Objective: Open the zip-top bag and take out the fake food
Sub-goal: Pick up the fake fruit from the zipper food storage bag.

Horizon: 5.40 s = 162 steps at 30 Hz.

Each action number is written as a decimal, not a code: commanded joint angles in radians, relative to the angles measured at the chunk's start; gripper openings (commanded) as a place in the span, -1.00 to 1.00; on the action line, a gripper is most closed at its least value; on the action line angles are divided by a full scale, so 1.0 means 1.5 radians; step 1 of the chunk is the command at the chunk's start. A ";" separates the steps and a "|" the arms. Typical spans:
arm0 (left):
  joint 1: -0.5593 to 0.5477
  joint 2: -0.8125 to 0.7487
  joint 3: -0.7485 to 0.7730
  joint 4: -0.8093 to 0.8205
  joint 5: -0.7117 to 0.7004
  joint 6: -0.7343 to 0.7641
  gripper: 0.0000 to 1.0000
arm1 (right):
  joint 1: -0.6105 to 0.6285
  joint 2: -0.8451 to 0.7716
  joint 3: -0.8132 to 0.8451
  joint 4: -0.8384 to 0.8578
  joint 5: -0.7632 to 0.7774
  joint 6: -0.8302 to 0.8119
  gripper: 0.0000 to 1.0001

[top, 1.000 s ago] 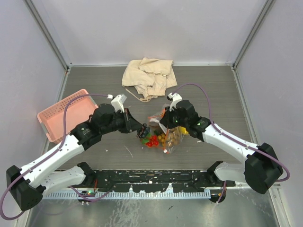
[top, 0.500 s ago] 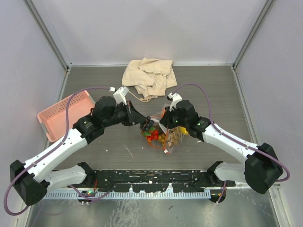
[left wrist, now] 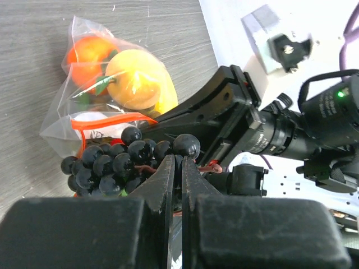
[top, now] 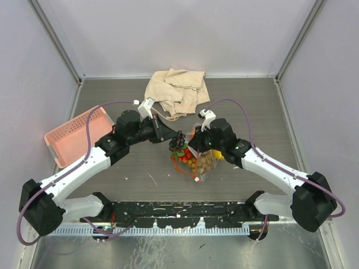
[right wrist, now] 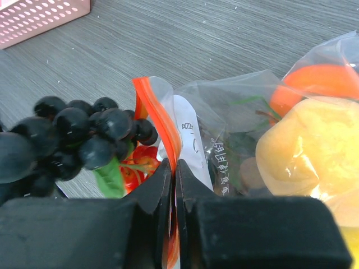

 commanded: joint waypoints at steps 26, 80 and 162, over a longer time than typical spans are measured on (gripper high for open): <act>0.020 0.192 -0.153 0.410 -0.011 -0.217 -1.00 | 0.001 -0.112 -0.011 -0.014 0.010 -0.045 -0.24; 0.019 0.195 -0.164 0.444 0.014 -0.253 -1.00 | 0.442 0.255 0.019 0.211 0.861 0.287 -0.04; 0.548 -0.151 -0.055 -0.021 0.171 -0.027 -1.00 | 0.368 -0.029 -0.218 0.280 0.716 0.164 -0.98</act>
